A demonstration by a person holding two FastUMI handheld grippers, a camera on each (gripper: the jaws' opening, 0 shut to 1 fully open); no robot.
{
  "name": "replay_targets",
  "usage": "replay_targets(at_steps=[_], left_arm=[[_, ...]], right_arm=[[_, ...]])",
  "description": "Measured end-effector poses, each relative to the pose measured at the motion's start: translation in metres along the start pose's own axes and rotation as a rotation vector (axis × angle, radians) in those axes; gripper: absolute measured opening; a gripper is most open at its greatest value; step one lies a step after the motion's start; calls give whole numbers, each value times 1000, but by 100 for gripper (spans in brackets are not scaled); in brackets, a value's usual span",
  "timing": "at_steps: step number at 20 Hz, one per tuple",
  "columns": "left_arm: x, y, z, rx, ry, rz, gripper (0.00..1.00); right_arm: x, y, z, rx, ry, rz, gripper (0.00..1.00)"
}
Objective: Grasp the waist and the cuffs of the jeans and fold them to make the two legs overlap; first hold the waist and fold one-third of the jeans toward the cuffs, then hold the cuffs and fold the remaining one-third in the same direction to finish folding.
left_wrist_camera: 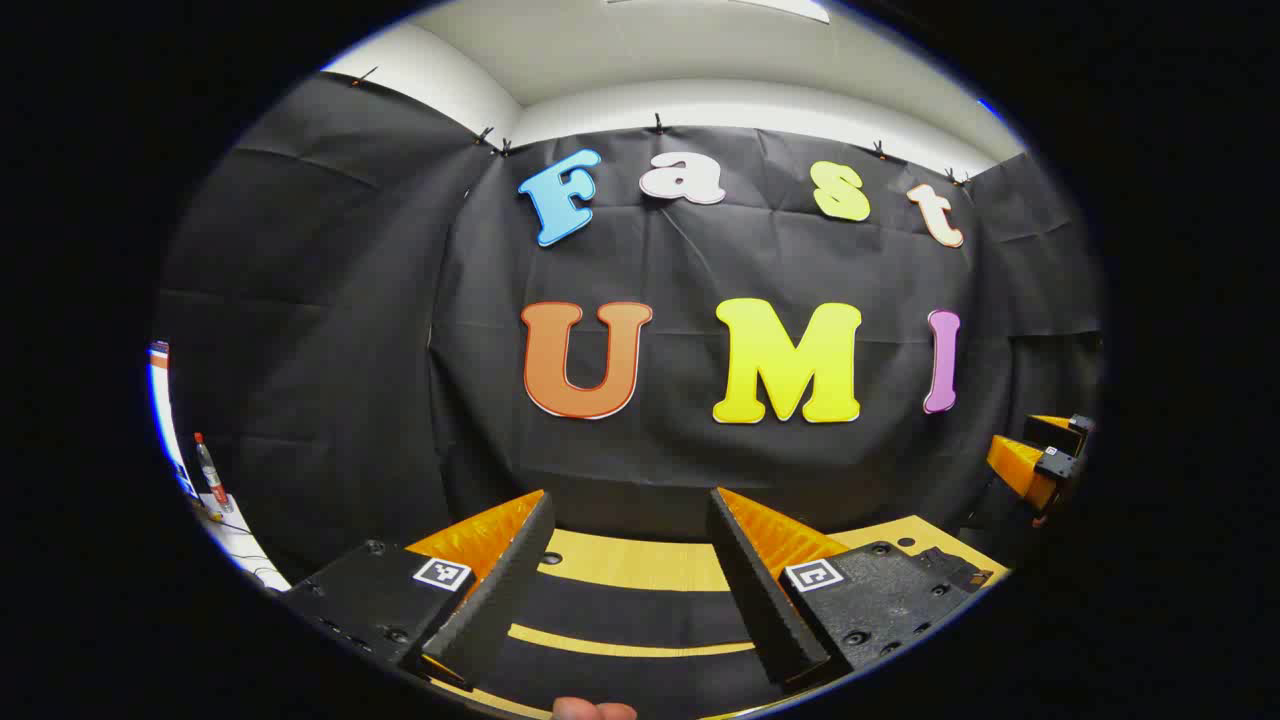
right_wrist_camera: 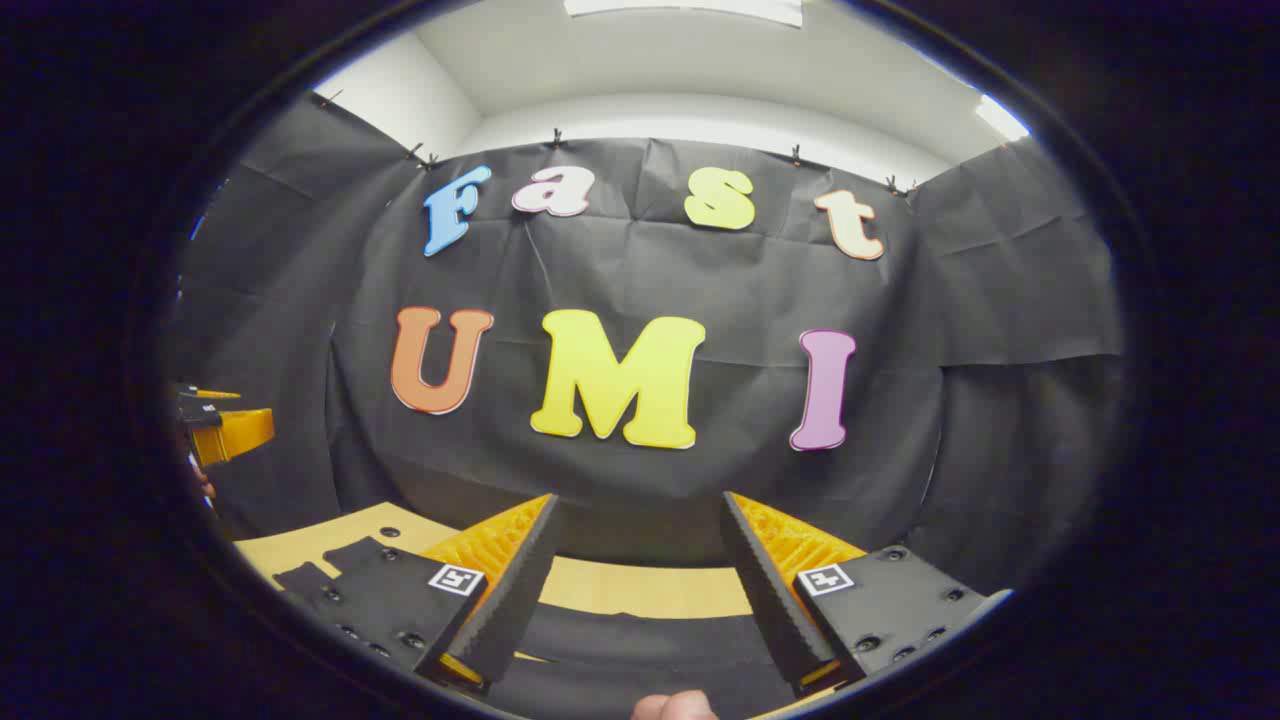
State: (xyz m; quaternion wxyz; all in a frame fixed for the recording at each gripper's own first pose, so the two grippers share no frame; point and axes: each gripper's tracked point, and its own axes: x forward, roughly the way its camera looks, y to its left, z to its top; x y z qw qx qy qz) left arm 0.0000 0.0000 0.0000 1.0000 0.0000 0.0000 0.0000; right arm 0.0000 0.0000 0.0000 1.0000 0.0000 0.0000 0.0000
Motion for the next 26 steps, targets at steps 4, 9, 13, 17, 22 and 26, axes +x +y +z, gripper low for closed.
replay_targets(at_steps=[4, 9, 13, 17, 22, 26], left_arm=[[2, 2, 3, 14, -3, -1, 98], [3, 4, 3, 28, -4, 0, 100], [5, 4, 1, 25, 2, -1, 100], [6, 2, -2, 36, 15, -17, 98], [11, -3, -8, 44, 30, -33, 100], [15, -7, -17, 42, 51, -35, 100]], right_arm=[[6, 1, 0, -8, -1, 5, 97], [12, -4, 0, -11, 2, -1, 97], [13, -13, -3, -12, 4, -17, 98], [14, -23, -8, -16, 11, -34, 97], [15, -37, -11, -22, 13, -58, 98], [17, -49, -17, -27, 26, -77, 97]])
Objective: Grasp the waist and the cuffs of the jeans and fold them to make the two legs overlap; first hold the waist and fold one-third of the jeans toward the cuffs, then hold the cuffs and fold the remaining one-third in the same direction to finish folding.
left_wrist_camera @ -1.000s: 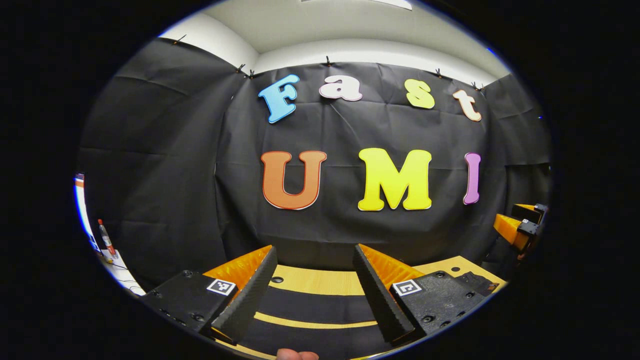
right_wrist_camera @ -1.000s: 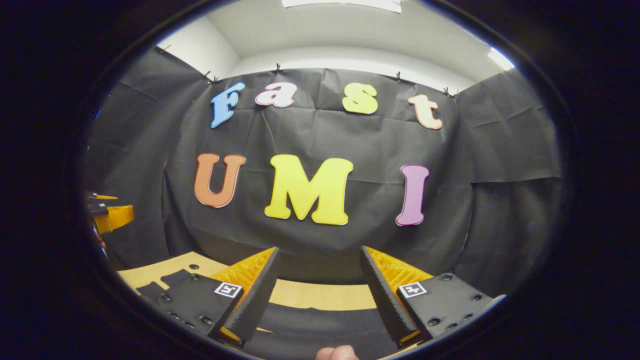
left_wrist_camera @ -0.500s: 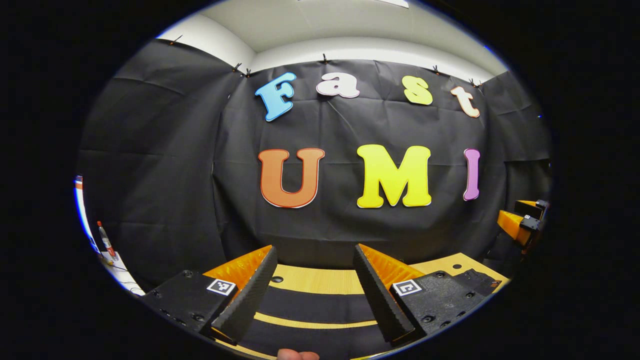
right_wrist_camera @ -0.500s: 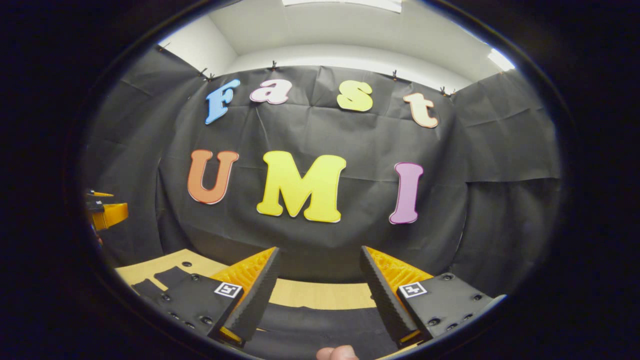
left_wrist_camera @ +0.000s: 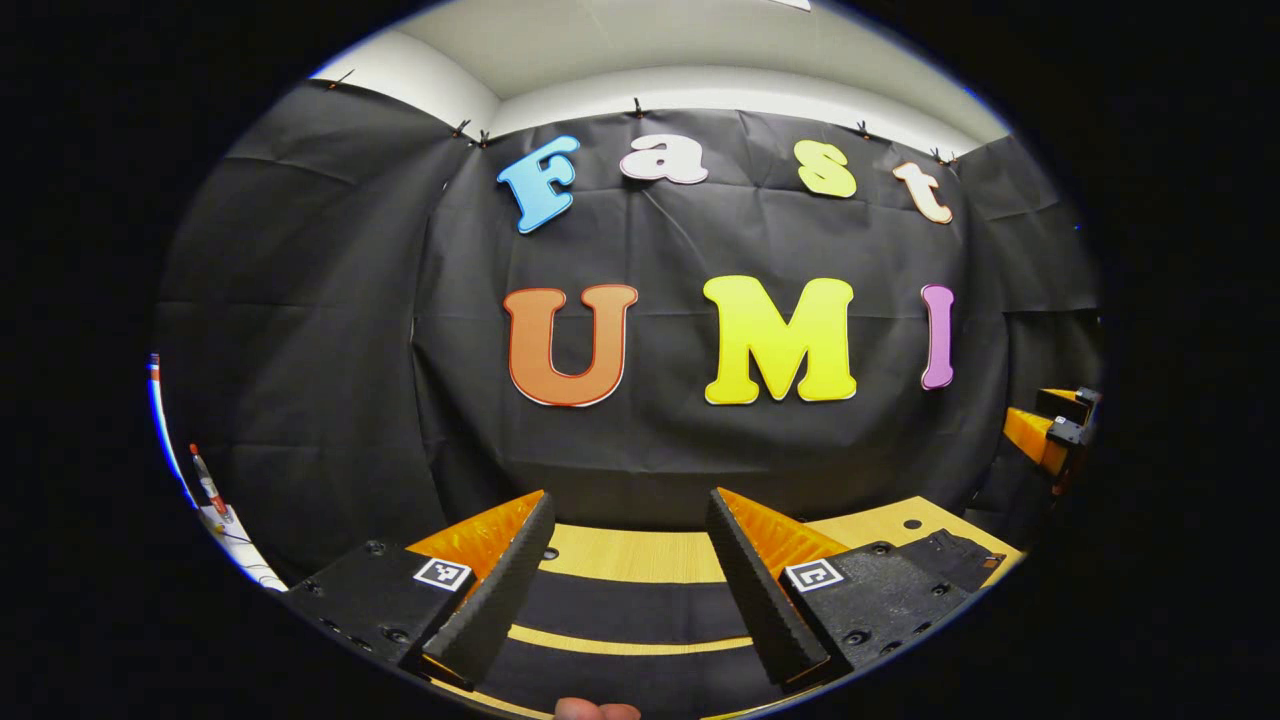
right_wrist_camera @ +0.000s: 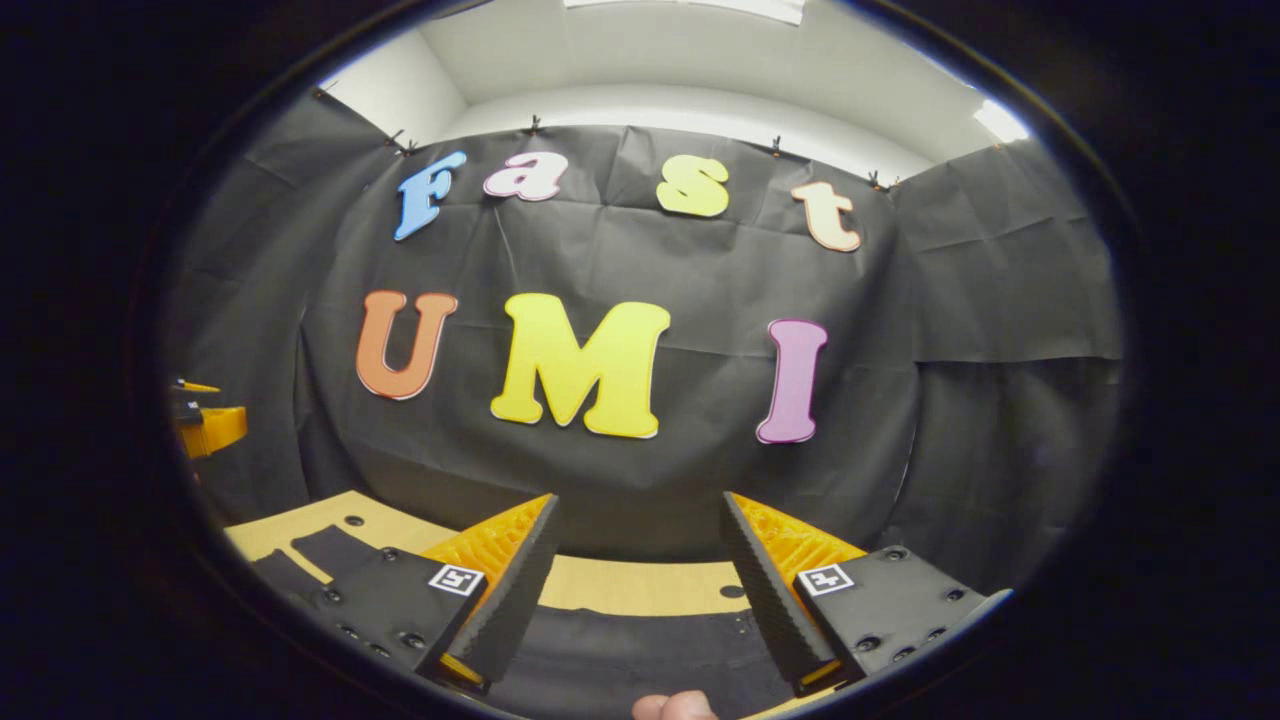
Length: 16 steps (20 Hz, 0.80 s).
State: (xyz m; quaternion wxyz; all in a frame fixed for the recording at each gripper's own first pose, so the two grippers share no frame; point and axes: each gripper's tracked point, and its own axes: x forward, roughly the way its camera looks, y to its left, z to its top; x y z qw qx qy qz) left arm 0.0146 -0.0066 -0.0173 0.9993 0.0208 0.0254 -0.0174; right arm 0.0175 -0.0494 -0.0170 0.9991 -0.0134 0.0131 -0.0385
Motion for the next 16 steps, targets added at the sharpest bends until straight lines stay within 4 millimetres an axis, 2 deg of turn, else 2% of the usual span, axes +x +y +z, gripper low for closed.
replay_targets(at_steps=[3, 5, 8, 11, 13, 16], left_arm=[[5, 2, -15, -31, 44, 4, 98], [7, 18, -32, -58, 84, 23, 98], [1, 55, -69, -128, 182, 92, 98], [-15, 91, -97, -167, 250, 169, 98], [-30, 105, -123, -248, 320, 196, 98], [-54, 117, -177, -479, 460, 256, 99]], right_arm=[[5, -15, -10, 17, 34, -9, 97], [9, -34, -24, 36, 77, -26, 97], [10, -87, -51, 56, 151, -96, 97], [3, -133, -68, 36, 182, -161, 97], [-6, -151, -88, 98, 253, -162, 97], [-23, -172, -142, 339, 426, -179, 98]])
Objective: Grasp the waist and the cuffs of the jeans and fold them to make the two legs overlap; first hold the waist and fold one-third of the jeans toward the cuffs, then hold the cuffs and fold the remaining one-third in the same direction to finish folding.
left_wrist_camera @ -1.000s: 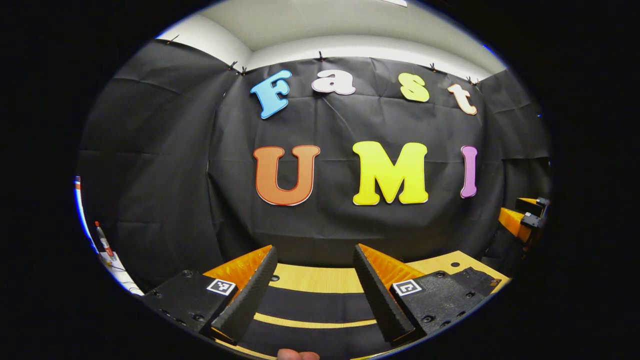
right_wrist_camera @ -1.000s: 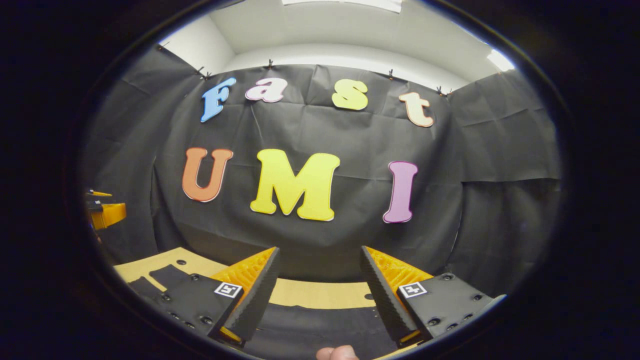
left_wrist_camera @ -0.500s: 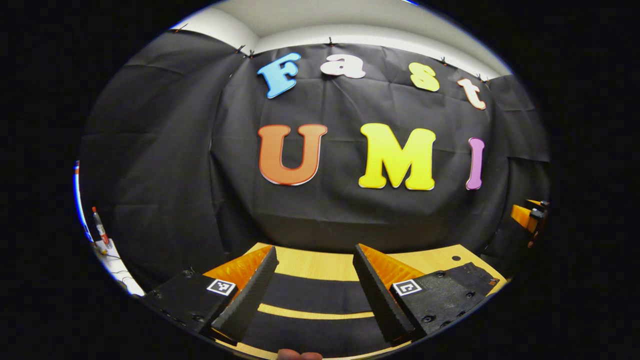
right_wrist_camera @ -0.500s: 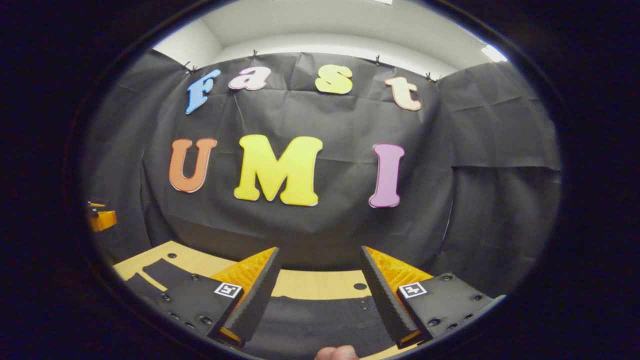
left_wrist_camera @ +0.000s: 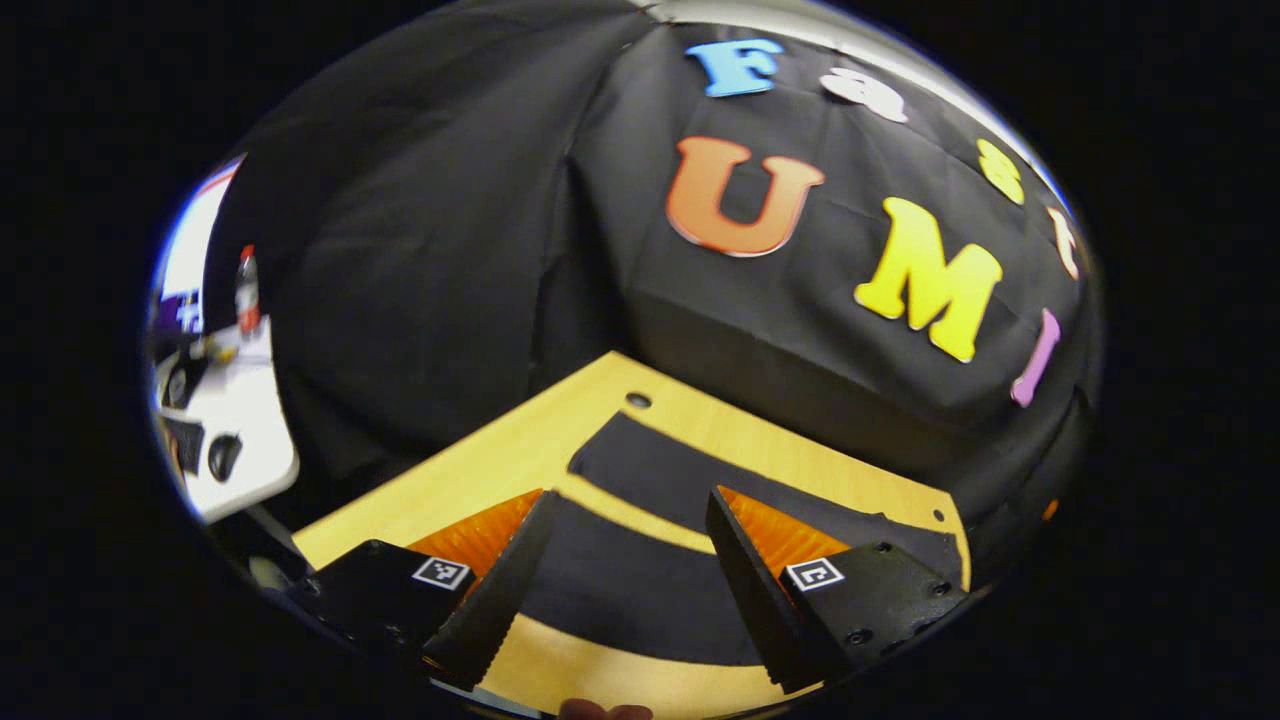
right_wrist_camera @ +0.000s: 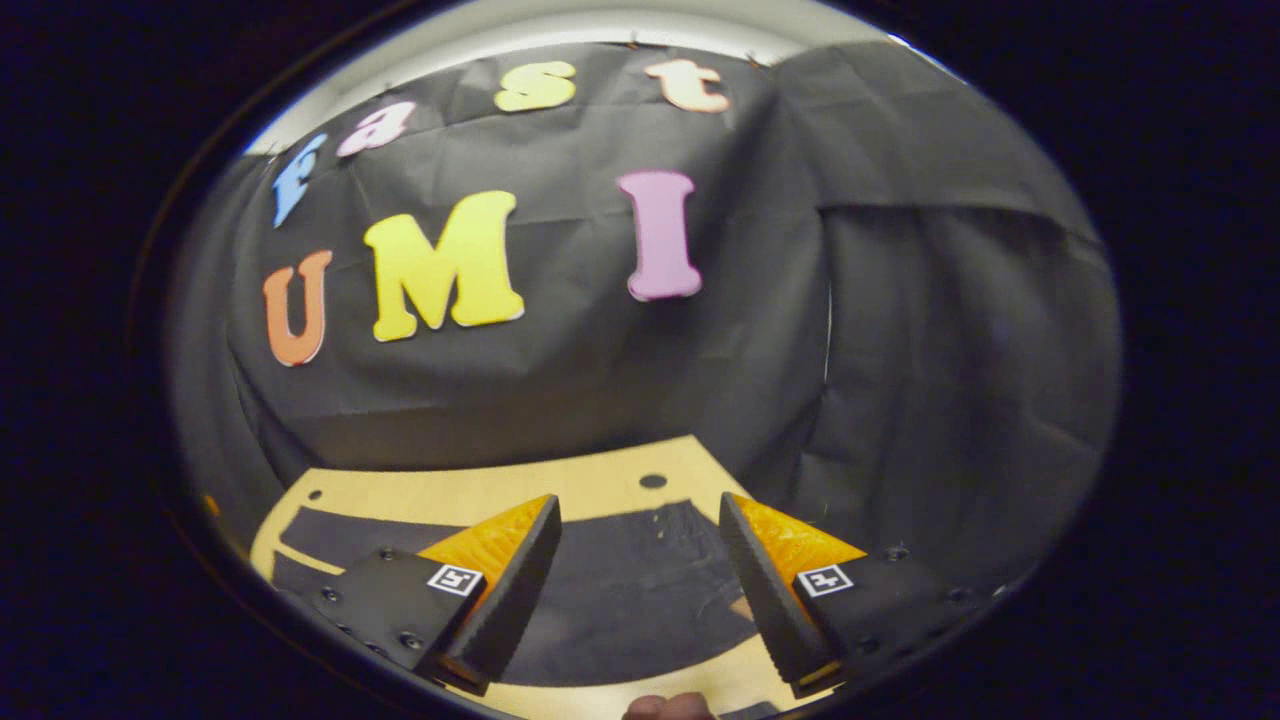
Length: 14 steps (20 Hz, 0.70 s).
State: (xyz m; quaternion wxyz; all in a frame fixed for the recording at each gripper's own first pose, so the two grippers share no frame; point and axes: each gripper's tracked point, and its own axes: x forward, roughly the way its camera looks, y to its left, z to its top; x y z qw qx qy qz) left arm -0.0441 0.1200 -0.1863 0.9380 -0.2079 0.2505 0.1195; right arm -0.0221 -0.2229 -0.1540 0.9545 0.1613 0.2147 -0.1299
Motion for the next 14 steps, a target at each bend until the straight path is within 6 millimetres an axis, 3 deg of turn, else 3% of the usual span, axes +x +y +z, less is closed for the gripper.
replay_targets(at_steps=[3, 6, 10, 12, 14], left_arm=[[7, 35, -58, -224, 162, 70, 99], [12, 38, -93, -481, 240, 89, 99], [24, 9, -96, -744, 240, 59, 99], [38, 19, -101, -789, 256, 59, 98], [49, 14, -105, -796, 276, 70, 99]], right_arm=[[11, -46, -64, 207, 216, -17, 98], [15, -82, -123, 319, 367, -59, 98], [9, -95, -160, 515, 492, -61, 98], [16, -95, -171, 634, 531, -71, 98], [30, -91, -177, 708, 548, -85, 98]])
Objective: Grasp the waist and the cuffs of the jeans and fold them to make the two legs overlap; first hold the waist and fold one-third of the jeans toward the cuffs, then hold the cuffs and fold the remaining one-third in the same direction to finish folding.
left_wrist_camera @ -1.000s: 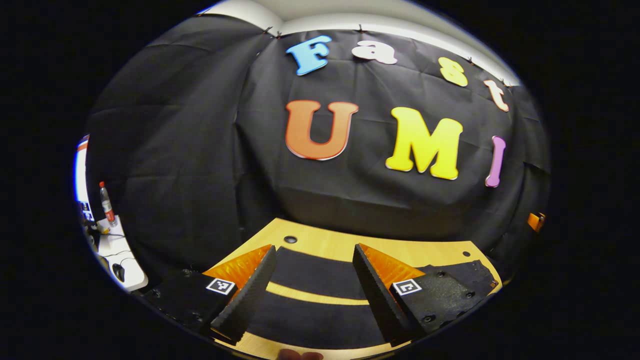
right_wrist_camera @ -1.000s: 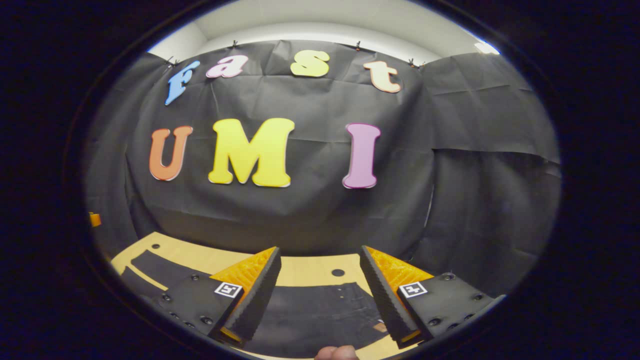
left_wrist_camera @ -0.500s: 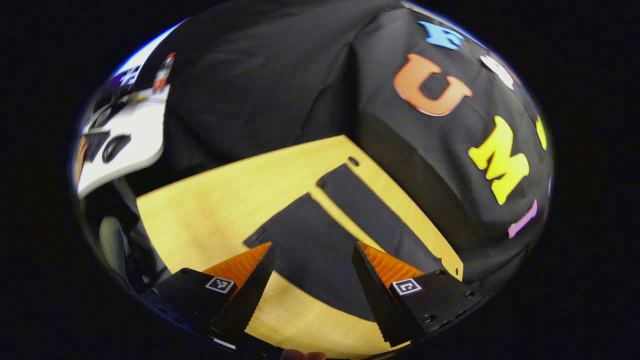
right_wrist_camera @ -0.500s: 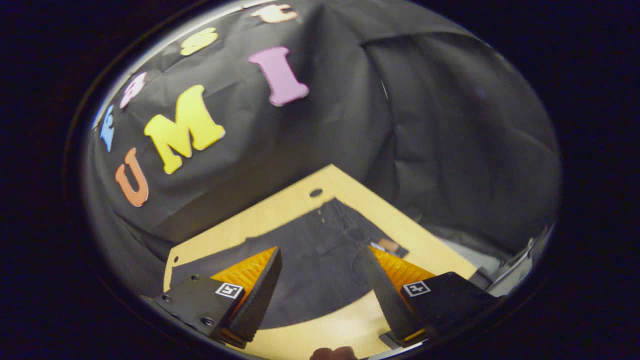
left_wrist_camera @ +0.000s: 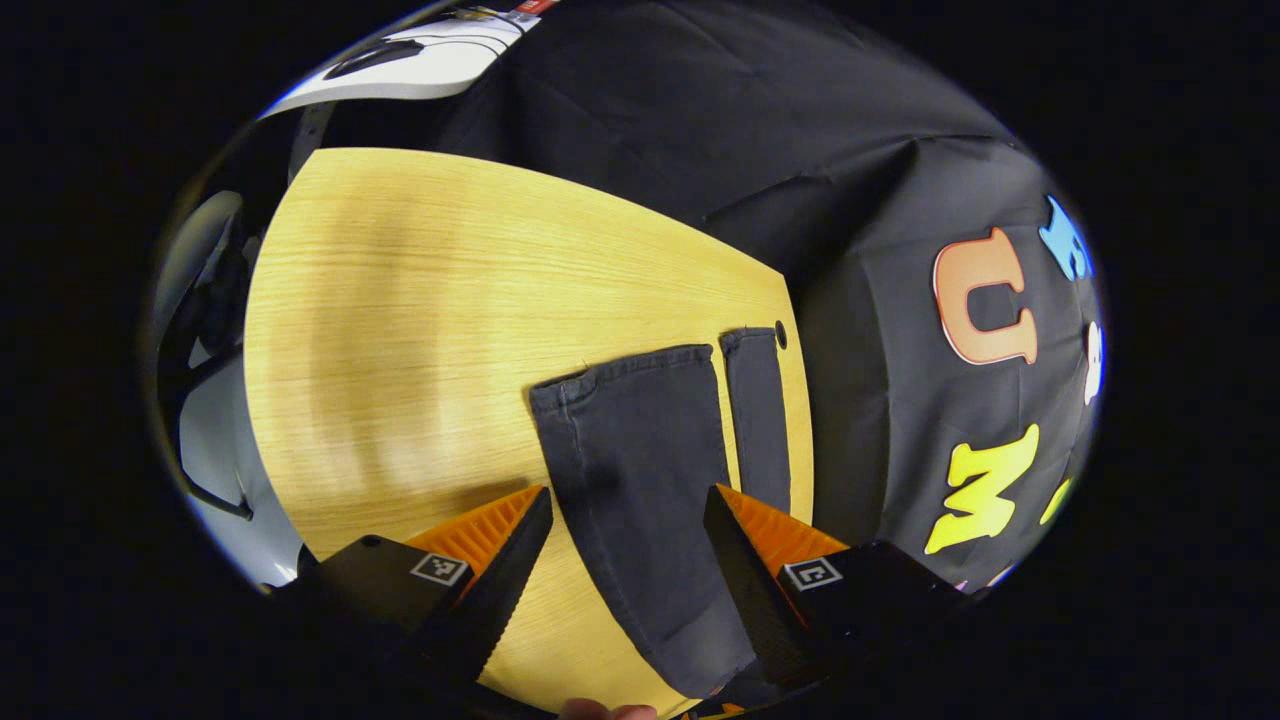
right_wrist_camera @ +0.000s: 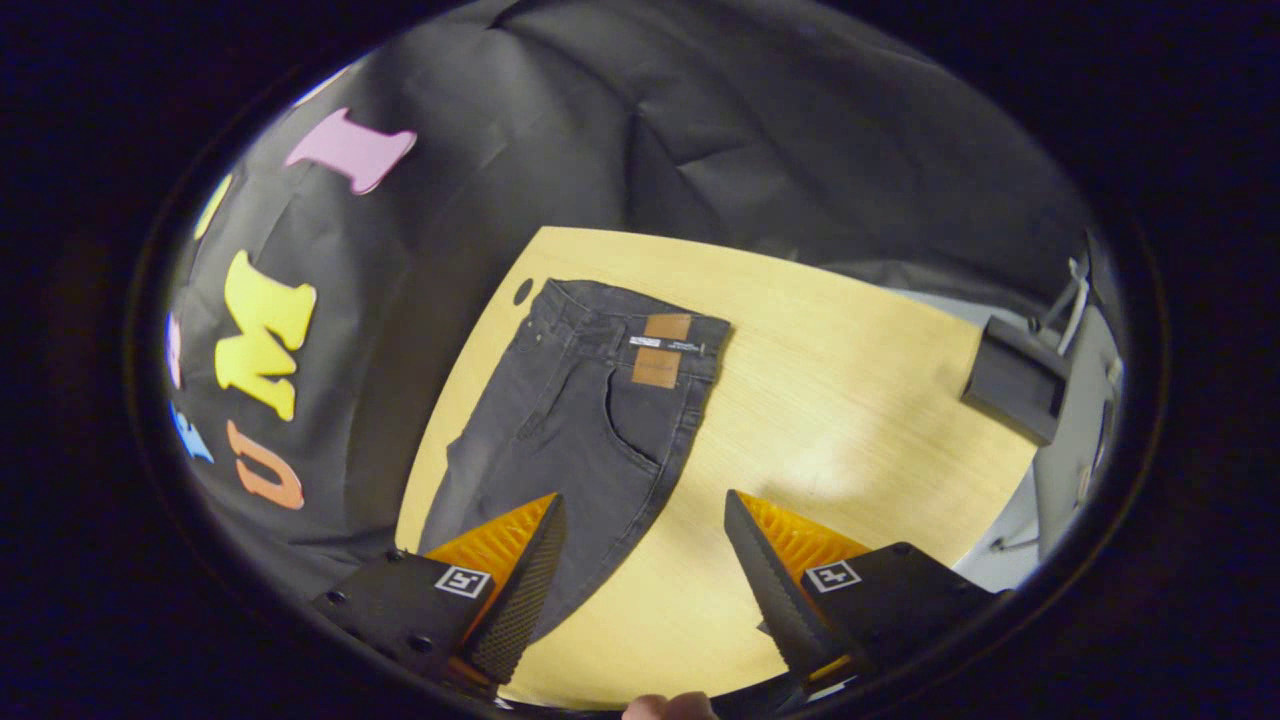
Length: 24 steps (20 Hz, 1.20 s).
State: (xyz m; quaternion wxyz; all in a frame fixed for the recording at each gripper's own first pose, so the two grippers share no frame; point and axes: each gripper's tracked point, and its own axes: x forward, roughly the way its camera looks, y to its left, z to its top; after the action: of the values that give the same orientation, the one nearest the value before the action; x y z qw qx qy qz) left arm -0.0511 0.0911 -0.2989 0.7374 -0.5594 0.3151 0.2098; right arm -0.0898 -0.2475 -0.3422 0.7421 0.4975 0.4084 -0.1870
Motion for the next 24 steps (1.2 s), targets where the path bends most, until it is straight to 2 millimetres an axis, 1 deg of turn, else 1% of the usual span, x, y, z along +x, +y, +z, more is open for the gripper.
replay_targets(at_steps=[1, 2, 3, 6, 7, 8, 10, 11, 12, 13, 15, 16, 17, 19, 20, 21, 22, 23, 24], left_arm=[[3, 4, 0, -2, 5, 30, 99], [7, 7, 0, -5, 5, 55, 99], [10, 5, 2, -15, 1, 58, 99], [14, 3, 1, -2, 2, 83, 99], [15, 1, 3, 1, 2, 88, 99], [17, 1, 4, 0, 1, 91, 99], [21, -3, 8, -10, -2, 89, 98], [23, -6, 9, -13, -4, 85, 99], [26, -9, 10, -11, -5, 80, 98], [29, -12, 11, -5, -6, 75, 98], [37, -18, 12, 17, -1, 64, 98], [40, -22, 13, 26, 0, 57, 98], [44, -26, 12, 35, 4, 49, 98], [50, -31, 12, 57, 8, 45, 98], [54, -31, 12, 66, 16, 52, 96], [56, -30, 11, 74, 27, 59, 95], [59, -29, 10, 75, 37, 65, 85], [61, -30, 10, 73, 47, 64, 67], [64, -29, 10, 67, 52, 67, 66]], right_arm=[[6, 0, 2, 25, 7, -6, 98], [7, -3, 4, 39, 7, -7, 92], [9, -9, 10, 57, 5, -22, 98], [9, -26, 27, 132, -6, -61, 98], [14, -28, 36, 154, -15, -73, 92], [23, -28, 43, 174, -20, -73, 98], [34, -20, 56, 196, -30, -56, 96], [40, -17, 63, 183, -33, -52, 96], [45, -13, 68, 165, -34, -45, 92], [50, -8, 74, 145, -27, -37, 92], [59, -4, 77, 118, -17, -25, 92], [59, -2, 79, 106, -12, -18, 95], [61, 0, 81, 101, -11, -10, 92], [63, 4, 83, 110, -11, -10, 92], [62, 1, 83, 112, -11, -27, 95], [62, -9, 84, 103, -5, -76, 94], [64, -10, 84, 102, -4, -90, 72], [64, -12, 86, 98, 1, -101, 71], [65, -21, 84, 92, 12, -155, 71]])
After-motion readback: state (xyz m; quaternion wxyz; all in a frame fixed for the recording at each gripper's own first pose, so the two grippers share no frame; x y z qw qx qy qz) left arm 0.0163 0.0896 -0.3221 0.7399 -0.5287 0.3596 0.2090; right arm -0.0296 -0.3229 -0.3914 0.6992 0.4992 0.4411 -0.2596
